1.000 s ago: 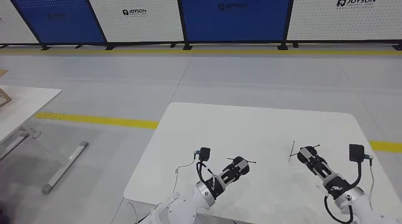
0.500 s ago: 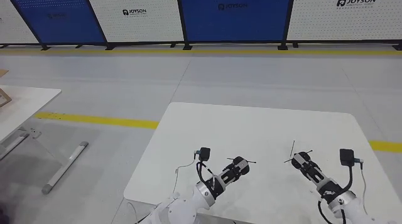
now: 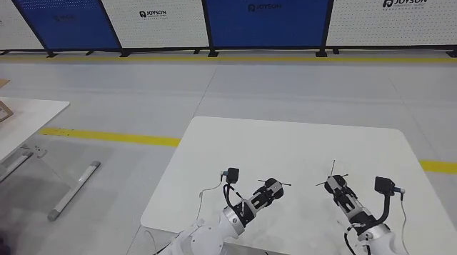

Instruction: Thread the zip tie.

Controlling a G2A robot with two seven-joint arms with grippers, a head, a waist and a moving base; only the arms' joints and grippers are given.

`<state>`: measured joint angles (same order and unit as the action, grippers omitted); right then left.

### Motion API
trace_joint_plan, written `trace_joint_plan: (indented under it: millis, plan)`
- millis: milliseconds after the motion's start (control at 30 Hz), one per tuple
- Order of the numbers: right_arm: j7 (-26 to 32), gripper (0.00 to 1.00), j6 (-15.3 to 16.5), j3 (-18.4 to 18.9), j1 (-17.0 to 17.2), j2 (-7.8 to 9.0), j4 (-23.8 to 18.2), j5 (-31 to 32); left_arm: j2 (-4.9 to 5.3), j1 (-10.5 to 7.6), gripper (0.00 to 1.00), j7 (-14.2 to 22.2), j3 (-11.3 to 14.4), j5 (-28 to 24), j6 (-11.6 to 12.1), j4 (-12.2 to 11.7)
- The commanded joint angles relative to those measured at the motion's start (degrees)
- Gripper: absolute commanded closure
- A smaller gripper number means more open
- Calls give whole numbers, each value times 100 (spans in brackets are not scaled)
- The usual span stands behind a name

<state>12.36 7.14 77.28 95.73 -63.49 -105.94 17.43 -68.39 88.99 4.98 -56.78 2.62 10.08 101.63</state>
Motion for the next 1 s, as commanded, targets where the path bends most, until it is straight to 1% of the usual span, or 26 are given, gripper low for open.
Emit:
trace_joint_plan:
  millis: [0,100,133,200,233,300,400,500,833,900,967]
  plan:
    - [3,100,2,1,0,0,-1,-3,0,0,100,0,0,0,0,0]
    - [3,100,2,1,0,0,-1,-3,0,-9,100,5,6,37,-19,1]
    - [3,100,2,1,0,0,-1,-3,2,-29,100,34,31,176,-77,25]
    - [3,100,2,1,0,0,-1,-3,14,-56,100,115,56,464,-317,46]
    - [3,100,2,1,0,0,-1,-3,18,-77,100,66,81,724,-445,56]
    - [3,100,2,1,0,0,-1,-3,18,-104,100,112,162,992,-558,35]
    - [3,100,2,1,0,0,-1,-3,25,-126,100,210,230,1248,-615,13]
    - [3,100,2,1,0,0,-1,-3,28,-120,100,180,281,1472,-684,11]
    - [2,100,4,-2,1,-1,-1,-4,25,-114,100,157,289,1465,-680,14]
    - [30,100,110,-15,60,-2,-21,-16,25,-114,100,157,289,1465,-680,14]
    - [84,100,300,21,190,2,-3,-157,25,-114,100,157,289,1465,-680,14]
